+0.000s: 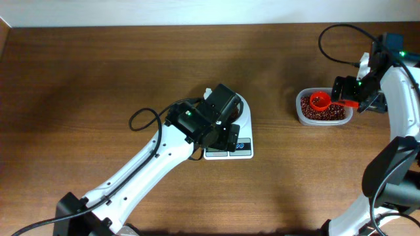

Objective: Scoop item into bowl and weigh 50g on scale

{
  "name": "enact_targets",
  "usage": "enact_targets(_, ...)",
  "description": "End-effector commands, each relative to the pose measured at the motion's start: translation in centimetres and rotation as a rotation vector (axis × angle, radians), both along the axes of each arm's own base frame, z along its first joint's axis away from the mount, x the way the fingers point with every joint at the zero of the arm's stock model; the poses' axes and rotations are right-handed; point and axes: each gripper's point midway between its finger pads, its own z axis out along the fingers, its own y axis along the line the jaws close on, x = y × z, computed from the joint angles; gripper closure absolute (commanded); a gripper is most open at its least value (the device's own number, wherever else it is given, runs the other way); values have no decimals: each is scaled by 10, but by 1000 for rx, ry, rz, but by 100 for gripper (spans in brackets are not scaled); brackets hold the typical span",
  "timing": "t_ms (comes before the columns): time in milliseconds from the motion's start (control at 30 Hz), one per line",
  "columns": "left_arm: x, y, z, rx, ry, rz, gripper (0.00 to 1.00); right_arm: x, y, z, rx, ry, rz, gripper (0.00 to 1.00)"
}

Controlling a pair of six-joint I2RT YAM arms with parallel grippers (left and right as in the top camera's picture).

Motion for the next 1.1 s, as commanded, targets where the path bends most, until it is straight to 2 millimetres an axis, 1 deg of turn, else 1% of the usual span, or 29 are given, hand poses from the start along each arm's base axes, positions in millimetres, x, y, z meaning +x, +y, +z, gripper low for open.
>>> enact_targets(0,3,-1,3,4,-13,8,1,3,4,8,3,-21,14,1)
enact_targets(800,3,-1,3,4,-13,8,1,2,3,7,3,-20,14,1)
enact_targets(833,3,-1,3,4,-13,8,1,2,4,13,-1,-35,16,1)
enact_targets(867,3,-1,3,4,-13,8,1,3,7,23,-7,-61,24,1)
enact_targets(900,3,-1,3,4,-13,8,1,2,18,54,-25,-139,50,1)
enact_targets(933,3,-1,3,4,-13,8,1,-3,30,88,-44,-229,76,1)
enact_targets(967,3,-1,3,4,-13,8,1,-9,38,114,-57,-297,93,1)
enact_targets(1000,3,-1,3,4,-13,8,1,-23,47,152,-77,-403,112,1)
enact_targets(1033,3,-1,3,4,-13,8,1,-36,52,181,-92,-485,119,1)
enact_targets(1067,3,-1,3,4,-13,8,1,-45,53,194,-100,-523,119,1)
